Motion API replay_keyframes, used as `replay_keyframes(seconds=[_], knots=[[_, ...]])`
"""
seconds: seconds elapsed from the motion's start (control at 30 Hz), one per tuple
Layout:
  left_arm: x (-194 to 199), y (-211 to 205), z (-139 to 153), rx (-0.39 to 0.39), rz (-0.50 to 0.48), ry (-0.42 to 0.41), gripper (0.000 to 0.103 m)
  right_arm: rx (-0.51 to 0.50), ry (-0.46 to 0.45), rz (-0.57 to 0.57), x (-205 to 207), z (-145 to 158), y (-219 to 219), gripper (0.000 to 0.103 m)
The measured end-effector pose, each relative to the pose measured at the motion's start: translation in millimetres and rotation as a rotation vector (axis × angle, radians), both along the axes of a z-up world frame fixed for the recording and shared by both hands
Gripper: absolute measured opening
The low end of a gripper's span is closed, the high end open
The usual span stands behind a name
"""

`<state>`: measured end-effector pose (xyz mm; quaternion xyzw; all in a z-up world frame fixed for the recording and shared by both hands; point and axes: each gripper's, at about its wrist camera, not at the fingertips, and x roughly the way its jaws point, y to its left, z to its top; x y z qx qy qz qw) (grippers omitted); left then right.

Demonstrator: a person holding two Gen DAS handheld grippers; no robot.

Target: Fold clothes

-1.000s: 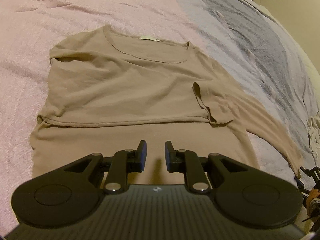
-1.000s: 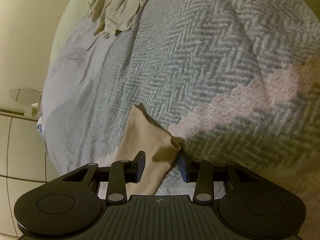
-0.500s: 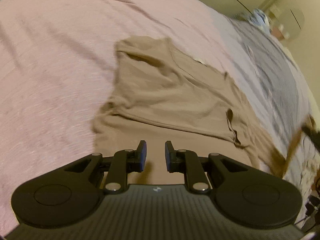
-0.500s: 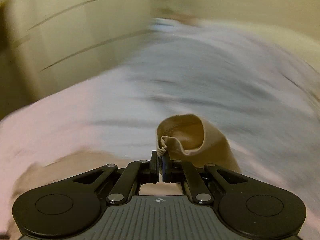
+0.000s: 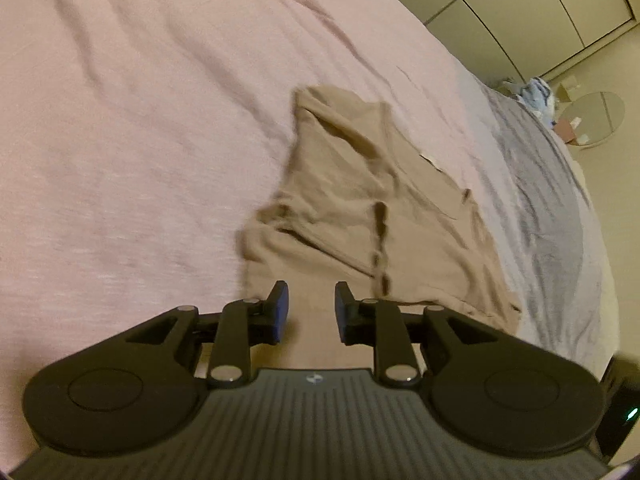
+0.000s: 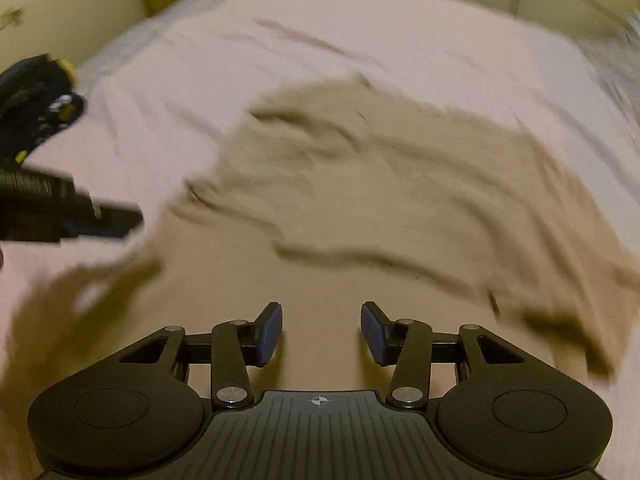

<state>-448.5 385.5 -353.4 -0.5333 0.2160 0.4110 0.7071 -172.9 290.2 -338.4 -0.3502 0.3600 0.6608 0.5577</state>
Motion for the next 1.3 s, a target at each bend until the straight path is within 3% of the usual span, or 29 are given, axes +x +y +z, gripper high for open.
replay_keyframes(seconds=[0.17,0.3,0.4,0.43,0.47,0.5,0.6,0.73,0.8,0.87,1.03,1.17,1.23,1.3], knots=[[46,21,-13,-0.041,-0.033,-0.094,0.029,-0.052,-0.019,-0.220,78,-4,-21,0.047],[77,40,-26,-0.064,-0.045,-0.072,0.032,-0.056,-0.001,-0.328,117,-2,-34,0.047],[93,48,-37,-0.078,-0.060,-0.018,0.032,-0.040,0.037,-0.353,124,-1,-47,0.047],[98,50,-38,-0.076,-0.069,-0.004,0.030,-0.030,0.045,-0.326,124,0,-49,0.047],[101,50,-37,-0.067,-0.083,-0.001,0.021,-0.025,0.047,-0.322,123,-1,-49,0.047],[104,51,-35,-0.061,-0.110,-0.011,0.000,-0.023,0.046,-0.319,123,-2,-48,0.047],[114,53,-13,0.004,-0.182,-0.039,0.000,-0.018,0.042,-0.309,122,-4,-47,0.047],[108,60,44,0.212,-0.209,-0.056,0.000,-0.029,0.040,-0.288,125,-6,-43,0.047],[95,64,65,0.304,-0.177,-0.021,0.000,-0.036,0.023,-0.279,124,-3,-39,0.047],[76,72,71,0.336,-0.145,0.017,0.000,-0.026,-0.001,-0.272,123,2,-34,0.047],[60,80,51,0.283,-0.180,0.129,0.000,0.024,-0.063,-0.242,119,11,-14,0.047],[52,67,71,0.389,-0.172,0.106,0.000,0.055,-0.139,-0.210,116,7,2,0.047],[44,68,78,0.411,-0.139,0.088,0.000,0.071,-0.195,-0.178,112,3,7,0.047],[42,69,74,0.385,-0.129,0.085,0.000,0.069,-0.283,-0.127,105,-7,14,0.046]])
